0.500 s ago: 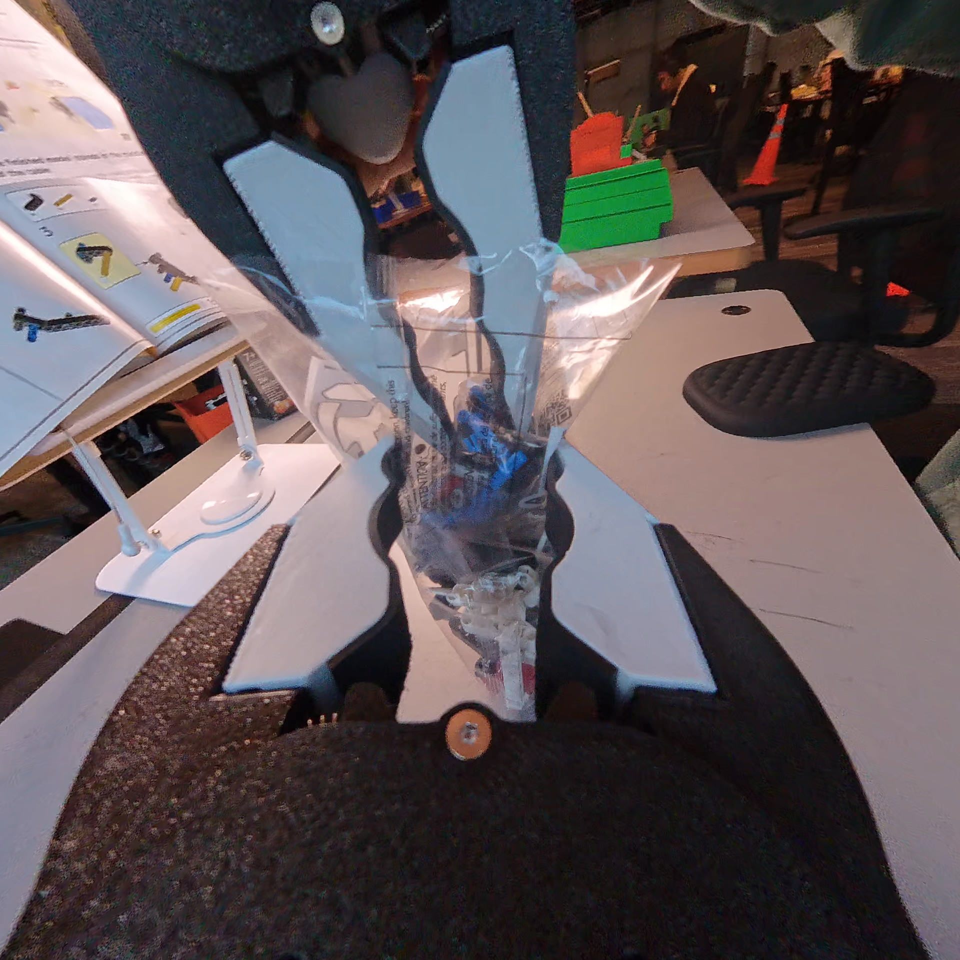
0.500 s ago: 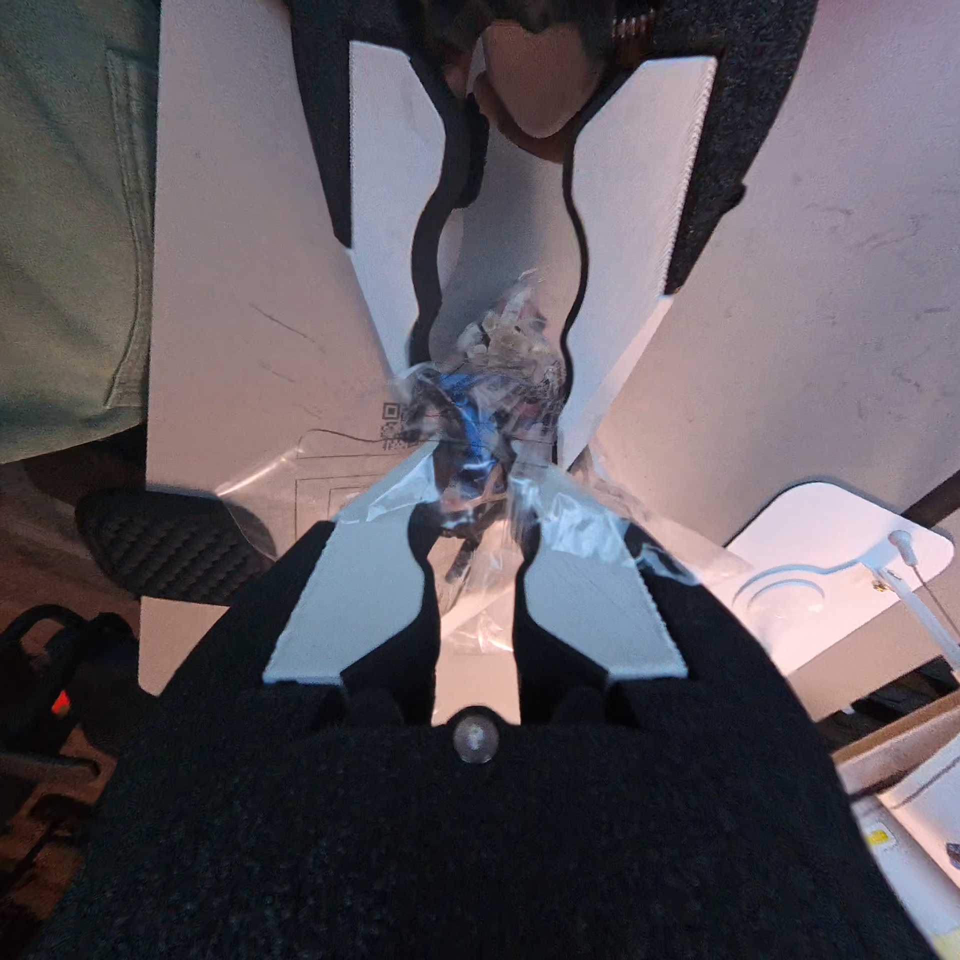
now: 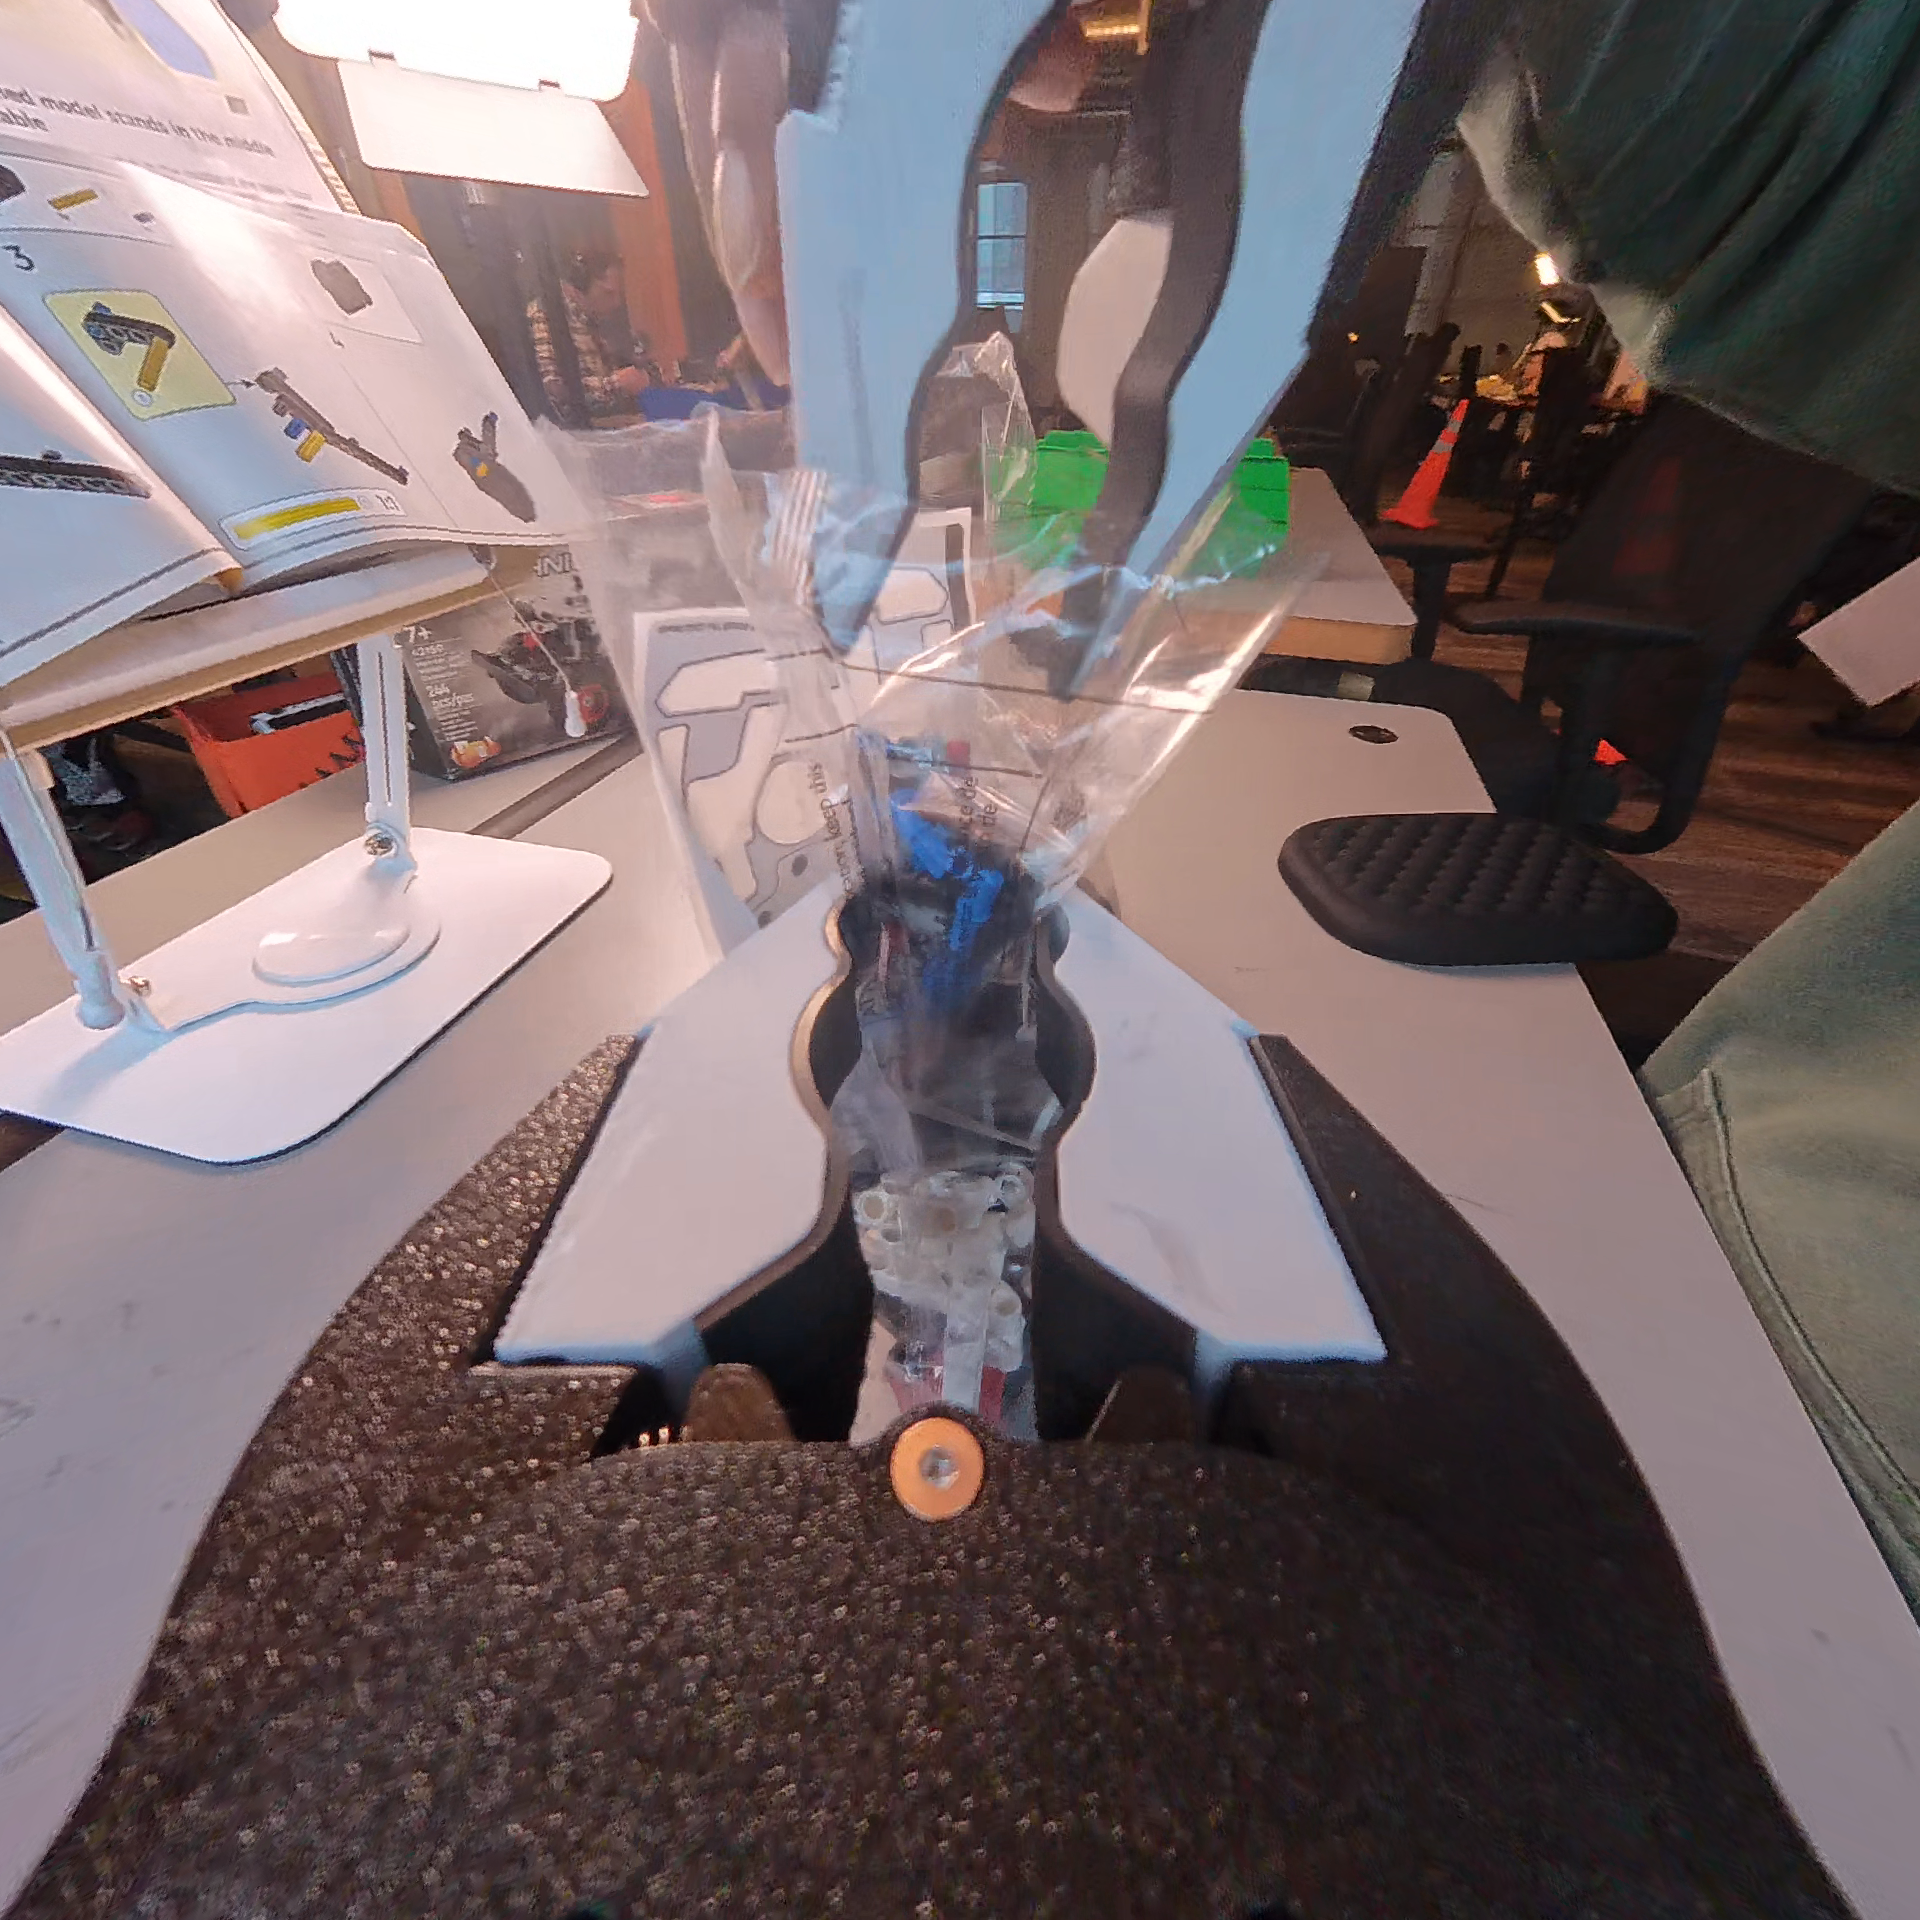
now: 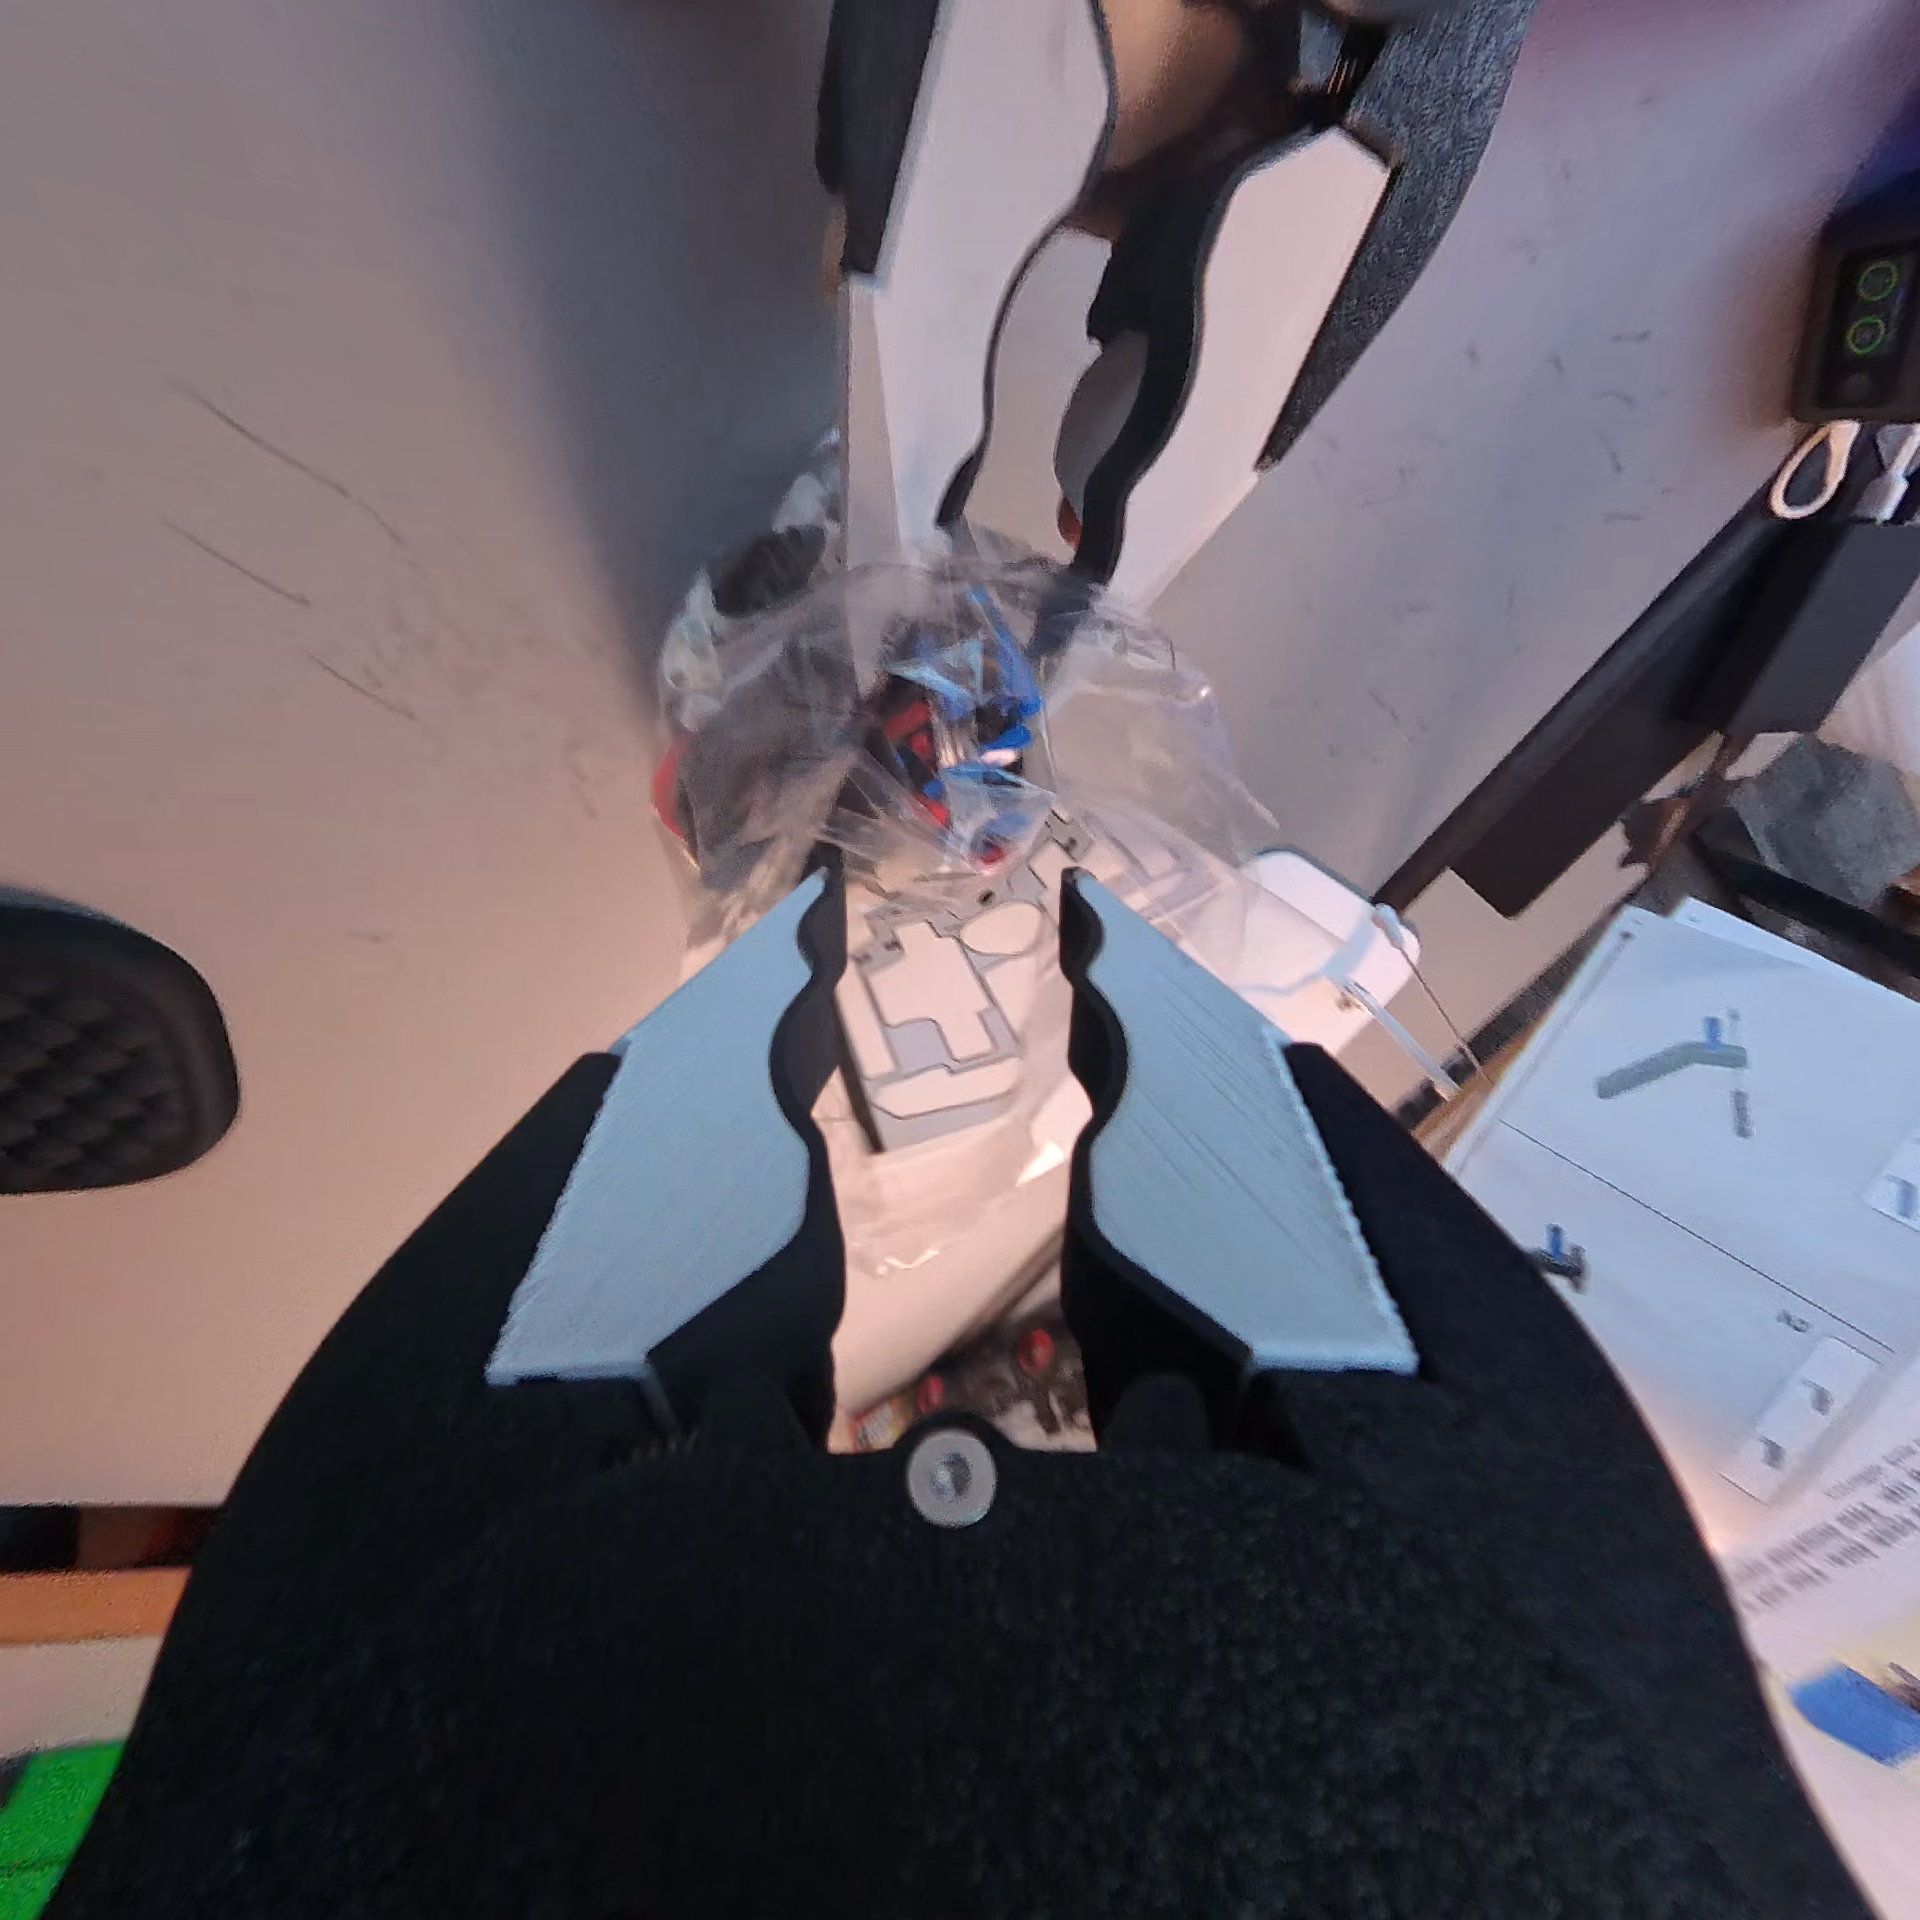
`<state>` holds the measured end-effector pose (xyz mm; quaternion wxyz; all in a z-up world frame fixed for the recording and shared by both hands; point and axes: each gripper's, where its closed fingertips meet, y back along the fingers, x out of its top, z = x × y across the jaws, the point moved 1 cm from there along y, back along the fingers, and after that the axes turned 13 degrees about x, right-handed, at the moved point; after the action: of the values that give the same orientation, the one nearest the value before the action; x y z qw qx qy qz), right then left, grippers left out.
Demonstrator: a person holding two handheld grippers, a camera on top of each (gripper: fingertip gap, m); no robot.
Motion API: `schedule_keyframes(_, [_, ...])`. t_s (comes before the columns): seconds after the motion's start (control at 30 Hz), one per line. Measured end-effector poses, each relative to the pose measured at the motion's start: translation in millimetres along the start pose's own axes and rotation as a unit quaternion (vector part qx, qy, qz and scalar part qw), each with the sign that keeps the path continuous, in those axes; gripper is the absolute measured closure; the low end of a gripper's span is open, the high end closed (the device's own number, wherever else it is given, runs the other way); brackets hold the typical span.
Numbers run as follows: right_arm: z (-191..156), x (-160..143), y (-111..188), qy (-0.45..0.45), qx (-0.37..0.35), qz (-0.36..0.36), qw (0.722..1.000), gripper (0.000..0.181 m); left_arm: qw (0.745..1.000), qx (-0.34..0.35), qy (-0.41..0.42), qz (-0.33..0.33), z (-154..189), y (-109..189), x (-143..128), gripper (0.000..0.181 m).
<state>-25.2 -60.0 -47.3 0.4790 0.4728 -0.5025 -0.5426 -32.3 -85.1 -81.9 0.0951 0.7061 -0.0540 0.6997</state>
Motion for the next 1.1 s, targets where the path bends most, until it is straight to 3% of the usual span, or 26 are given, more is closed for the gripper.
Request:
schedule_keyframes(0.07, [5.7, -6.4, -4.3, 0.015, -0.009, -0.039, 0.999, 0.141, 1.000, -0.012, 0.003, 0.005, 2.0, 1.2, -0.1, 0.154])
schedule_keyframes(0.3, [11.0, 10.8, -25.9, 0.062, 0.004, -0.054, 0.997, 0.147, 0.999, -0.028, 0.006, 0.017, 3.2, 3.9, -0.7, 0.153])
schedule_keyframes(0.57, [18.3, 25.1, -15.1, -0.019, 0.058, 0.065, 0.996, 0.169, 0.999, -0.039, -0.024, 0.024, 4.8, 21.1, 11.4, 0.130])
schedule_keyframes(0.63, [25.2, 26.6, -15.5, -0.028, 0.040, 0.065, 0.997, 0.170, 0.999, -0.038, -0.014, 0.030, -0.3, 29.5, 16.8, 0.132])
schedule_keyframes(0.77, [28.1, 27.9, -34.1, 0.005, 0.000, -0.019, 1.000, 0.171, 0.999, -0.047, 0.000, 0.025, -4.8, 38.4, 18.0, 0.139])
schedule_keyframes(1.0, [38.3, 31.1, -52.0, 0.055, -0.035, -0.105, 0.992, 0.171, 1.000, -0.015, -0.016, 0.007, -13.6, 40.5, 14.3, 0.148])
schedule_keyframes(1.1, [25.2, 44.8, -45.7, 0.073, 0.001, -0.044, 0.996, 0.172, 0.999, -0.022, -0.022, 0.024, -10.4, 46.9, 18.3, 0.156])
